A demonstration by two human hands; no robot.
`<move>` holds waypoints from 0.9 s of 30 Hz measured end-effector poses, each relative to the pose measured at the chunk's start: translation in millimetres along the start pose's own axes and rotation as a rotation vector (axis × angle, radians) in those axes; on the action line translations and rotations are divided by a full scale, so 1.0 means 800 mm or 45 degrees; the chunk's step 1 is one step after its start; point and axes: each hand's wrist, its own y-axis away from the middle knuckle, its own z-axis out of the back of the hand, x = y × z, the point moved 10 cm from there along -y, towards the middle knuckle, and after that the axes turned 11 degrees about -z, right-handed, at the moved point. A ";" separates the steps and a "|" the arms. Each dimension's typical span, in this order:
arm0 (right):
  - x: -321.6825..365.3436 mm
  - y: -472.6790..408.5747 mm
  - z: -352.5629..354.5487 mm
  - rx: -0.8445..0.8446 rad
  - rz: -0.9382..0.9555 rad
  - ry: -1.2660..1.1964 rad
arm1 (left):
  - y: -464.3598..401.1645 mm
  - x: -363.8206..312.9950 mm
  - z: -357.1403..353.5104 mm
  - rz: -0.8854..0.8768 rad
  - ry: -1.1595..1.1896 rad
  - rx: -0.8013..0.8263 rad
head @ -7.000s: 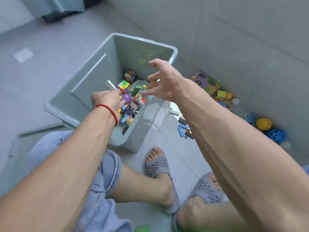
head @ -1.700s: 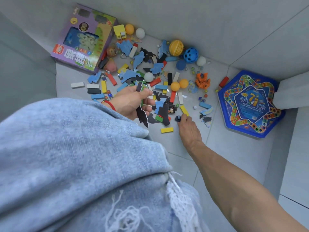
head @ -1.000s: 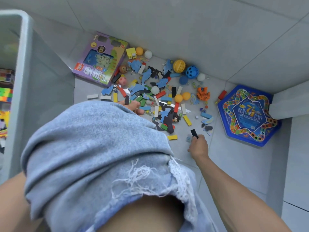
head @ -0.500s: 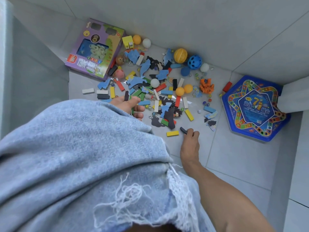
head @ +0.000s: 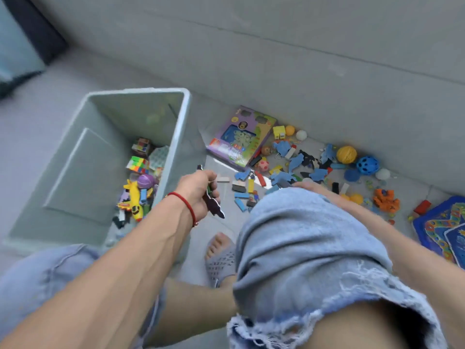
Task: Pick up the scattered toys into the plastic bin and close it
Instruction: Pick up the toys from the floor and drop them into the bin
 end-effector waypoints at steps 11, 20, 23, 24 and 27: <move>0.384 0.107 -0.194 0.377 0.373 0.202 | 0.094 -0.195 0.240 -0.569 -0.006 -0.760; 0.269 0.153 0.012 -0.160 0.281 0.426 | 0.113 -0.208 -0.041 -0.849 -0.823 0.123; 0.212 0.210 0.129 -0.461 0.168 0.444 | 0.145 -0.195 -0.157 -0.960 -1.052 0.434; 0.191 0.230 0.161 -0.533 0.108 0.484 | 0.156 -0.185 -0.189 -0.994 -1.134 0.520; 0.130 0.274 0.239 -0.711 -0.147 0.749 | 0.193 -0.156 -0.258 -1.109 -1.300 0.743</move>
